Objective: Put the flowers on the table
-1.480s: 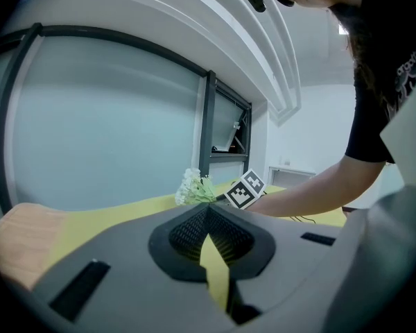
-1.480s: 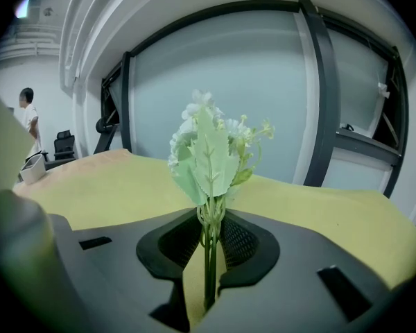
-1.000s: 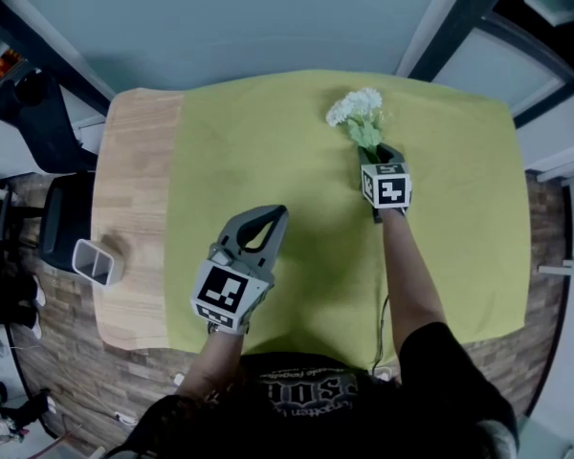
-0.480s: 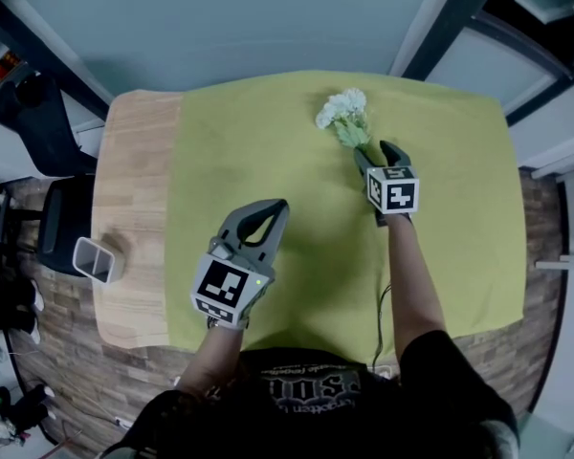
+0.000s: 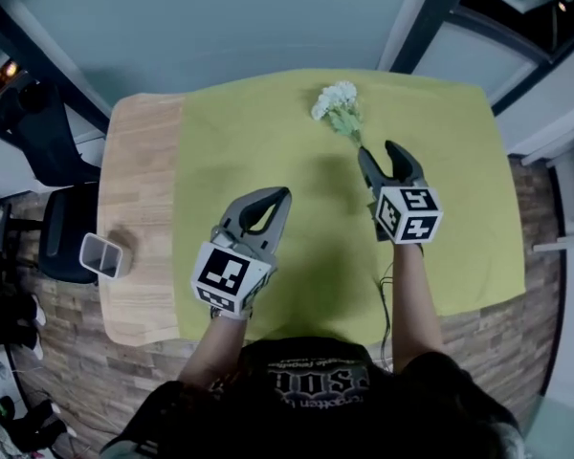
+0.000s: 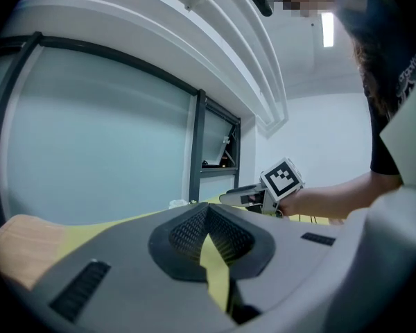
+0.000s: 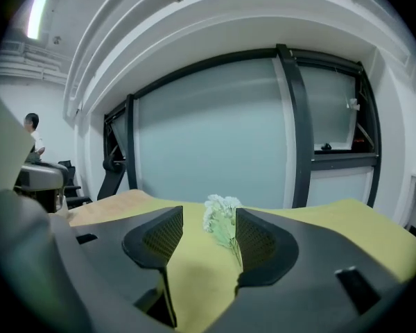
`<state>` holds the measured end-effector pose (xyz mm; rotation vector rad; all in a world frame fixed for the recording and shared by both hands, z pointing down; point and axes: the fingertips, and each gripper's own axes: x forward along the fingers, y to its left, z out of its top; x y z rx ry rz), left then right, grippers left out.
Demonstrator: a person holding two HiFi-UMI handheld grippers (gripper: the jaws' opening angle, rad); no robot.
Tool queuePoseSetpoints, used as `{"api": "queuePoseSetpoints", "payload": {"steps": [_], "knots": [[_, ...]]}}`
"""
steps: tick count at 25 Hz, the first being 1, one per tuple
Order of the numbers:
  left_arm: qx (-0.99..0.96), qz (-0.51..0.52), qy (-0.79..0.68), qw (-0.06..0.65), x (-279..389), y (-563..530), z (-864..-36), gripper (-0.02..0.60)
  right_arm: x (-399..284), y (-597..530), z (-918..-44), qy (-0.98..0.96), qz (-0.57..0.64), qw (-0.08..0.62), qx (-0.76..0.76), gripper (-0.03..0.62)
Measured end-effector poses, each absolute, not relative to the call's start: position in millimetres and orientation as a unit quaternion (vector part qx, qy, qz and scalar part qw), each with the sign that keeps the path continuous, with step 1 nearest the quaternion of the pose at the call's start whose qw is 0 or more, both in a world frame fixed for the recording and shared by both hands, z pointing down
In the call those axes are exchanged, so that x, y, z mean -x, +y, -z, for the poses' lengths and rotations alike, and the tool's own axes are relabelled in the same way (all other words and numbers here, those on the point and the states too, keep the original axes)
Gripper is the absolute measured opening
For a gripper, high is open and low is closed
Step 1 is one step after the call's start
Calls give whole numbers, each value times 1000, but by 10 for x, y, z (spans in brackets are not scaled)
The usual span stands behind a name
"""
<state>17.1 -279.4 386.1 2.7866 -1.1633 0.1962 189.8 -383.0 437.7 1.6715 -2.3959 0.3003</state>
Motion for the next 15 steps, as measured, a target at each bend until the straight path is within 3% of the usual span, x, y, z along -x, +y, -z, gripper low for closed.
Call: {"api": "queuePoseSetpoints", "payload": {"steps": [6,15], "knots": [[-928,-56,-366,49,-66,-2490,-3736,-3,-1741,-3133,-3885,-810,-62,75,-579,224],[-943,-32,-331,19,23,-1921,-3478,-3,-1591,-2061,-3336,-800,-22,22,-599,113]]}}
